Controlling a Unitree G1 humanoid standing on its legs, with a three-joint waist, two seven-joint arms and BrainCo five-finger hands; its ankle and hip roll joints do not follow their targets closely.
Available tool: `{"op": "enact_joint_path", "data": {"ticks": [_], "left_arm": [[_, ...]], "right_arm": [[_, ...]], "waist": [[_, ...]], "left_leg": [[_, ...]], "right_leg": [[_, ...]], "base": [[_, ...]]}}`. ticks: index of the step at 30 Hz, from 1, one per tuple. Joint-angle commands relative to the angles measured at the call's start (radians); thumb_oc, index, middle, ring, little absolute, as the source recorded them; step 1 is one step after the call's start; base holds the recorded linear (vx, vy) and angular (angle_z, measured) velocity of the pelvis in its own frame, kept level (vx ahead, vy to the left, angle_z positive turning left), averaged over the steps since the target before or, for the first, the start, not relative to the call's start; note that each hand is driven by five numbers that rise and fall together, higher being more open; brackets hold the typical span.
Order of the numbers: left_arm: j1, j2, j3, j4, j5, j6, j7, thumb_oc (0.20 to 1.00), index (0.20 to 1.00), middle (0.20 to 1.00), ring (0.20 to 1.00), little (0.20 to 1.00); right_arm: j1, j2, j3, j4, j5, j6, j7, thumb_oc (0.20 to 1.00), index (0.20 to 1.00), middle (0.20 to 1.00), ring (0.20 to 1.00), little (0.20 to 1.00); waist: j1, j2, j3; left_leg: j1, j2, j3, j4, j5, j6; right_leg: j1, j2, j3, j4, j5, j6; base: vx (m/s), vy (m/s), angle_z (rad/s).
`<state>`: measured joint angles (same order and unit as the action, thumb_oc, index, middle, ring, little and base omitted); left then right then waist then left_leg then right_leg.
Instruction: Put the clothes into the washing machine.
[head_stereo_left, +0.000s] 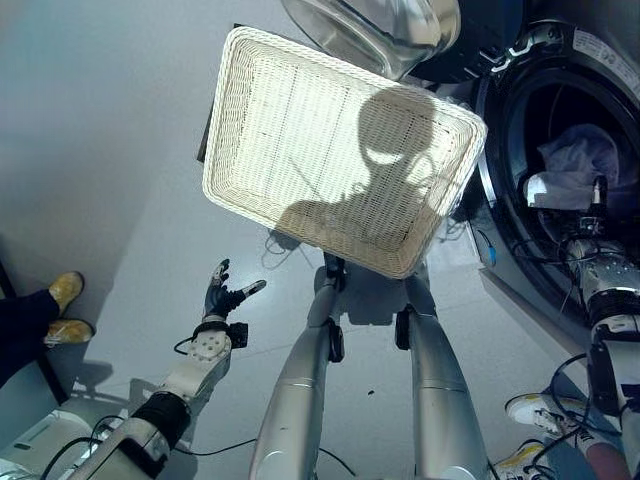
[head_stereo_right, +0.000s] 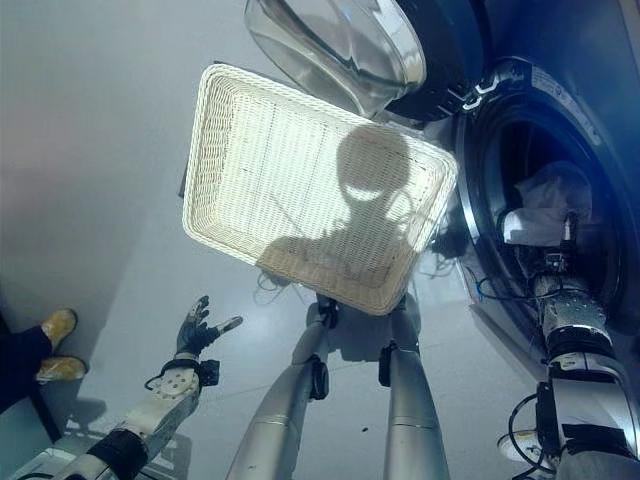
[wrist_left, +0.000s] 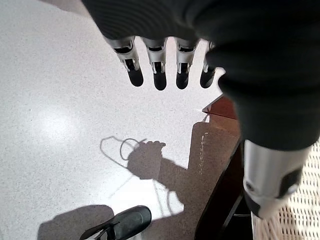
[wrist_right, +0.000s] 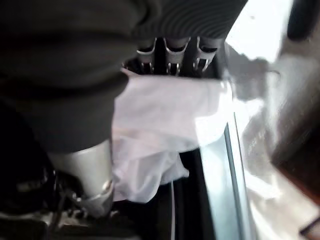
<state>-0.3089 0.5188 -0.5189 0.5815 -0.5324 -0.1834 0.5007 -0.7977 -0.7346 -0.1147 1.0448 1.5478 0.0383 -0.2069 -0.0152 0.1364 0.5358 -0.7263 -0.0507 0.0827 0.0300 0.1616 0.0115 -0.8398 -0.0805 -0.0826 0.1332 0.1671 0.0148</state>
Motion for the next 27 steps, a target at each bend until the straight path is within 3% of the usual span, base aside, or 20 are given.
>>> {"op": "enact_joint_path", "data": {"ticks": [1, 7, 15, 16, 22, 27], "left_arm": [[0.03, -0.022, 0.017, 0.044, 0.024, -0.022, 0.023, 1.0, 1.0, 1.0, 1.0, 1.0], [0.023, -0.035, 0.015, 0.053, 0.019, -0.036, 0.01, 1.0, 1.0, 1.0, 1.0, 1.0], [0.039, -0.076, 0.04, 0.069, 0.025, -0.037, -0.004, 1.0, 1.0, 1.0, 1.0, 1.0], [0.048, -0.103, 0.06, 0.095, 0.033, -0.042, -0.015, 1.0, 1.0, 1.0, 1.0, 1.0], [0.053, -0.143, 0.099, 0.166, 0.055, -0.047, -0.045, 1.0, 1.0, 1.0, 1.0, 1.0], [0.058, -0.174, 0.138, 0.257, 0.047, -0.06, -0.127, 1.0, 1.0, 1.0, 1.0, 1.0]], "right_arm": [[0.027, -0.099, 0.05, 0.02, -0.21, -0.068, -0.052, 1.0, 1.0, 1.0, 1.0, 1.0], [0.013, -0.086, 0.108, 0.059, -0.407, -0.051, -0.056, 1.0, 1.0, 1.0, 1.0, 1.0], [0.128, 0.058, 0.119, -0.024, -0.465, -0.168, -0.024, 1.0, 1.0, 1.0, 1.0, 1.0], [0.188, 0.136, 0.127, -0.044, -0.53, -0.189, -0.012, 1.0, 1.0, 1.0, 1.0, 1.0], [0.265, 0.25, 0.172, -0.037, -0.546, -0.17, 0.012, 1.0, 1.0, 1.0, 1.0, 1.0], [0.319, 0.329, 0.191, 0.014, -0.591, -0.13, 0.039, 1.0, 1.0, 1.0, 1.0, 1.0]], "waist": [[0.008, 0.037, -0.016], [0.018, 0.042, -0.016], [0.014, 0.033, -0.016], [0.01, 0.025, -0.016], [0.005, -0.001, -0.016], [0.004, -0.03, -0.016]], "left_leg": [[-0.035, -0.012, 0.027, 0.058, -0.022, -0.05], [-0.03, -0.016, 0.027, 0.059, -0.021, -0.044], [0.004, -0.026, 0.02, 0.075, -0.039, -0.034], [0.033, -0.025, 0.019, 0.069, -0.042, -0.032], [0.113, -0.022, 0.014, 0.051, -0.047, -0.026], [0.221, -0.015, 0.004, 0.033, -0.062, -0.026]], "right_leg": [[0.007, 0.05, -0.059, 0.09, -0.059, 0.055], [0.015, 0.048, -0.067, 0.095, -0.065, 0.054], [0.051, 0.045, -0.068, 0.103, -0.078, 0.051], [0.078, 0.047, -0.067, 0.1, -0.08, 0.051], [0.159, 0.051, -0.061, 0.08, -0.081, 0.05], [0.264, 0.052, -0.059, 0.052, -0.081, 0.056]], "base": [[0.0, 0.0, 0.0], [-0.03, 0.055, -0.01], [-0.04, 0.068, 0.02], [-0.05, 0.105, 0.02], [-0.05, 0.083, 0.01], [-0.02, 0.058, 0.04]]}}
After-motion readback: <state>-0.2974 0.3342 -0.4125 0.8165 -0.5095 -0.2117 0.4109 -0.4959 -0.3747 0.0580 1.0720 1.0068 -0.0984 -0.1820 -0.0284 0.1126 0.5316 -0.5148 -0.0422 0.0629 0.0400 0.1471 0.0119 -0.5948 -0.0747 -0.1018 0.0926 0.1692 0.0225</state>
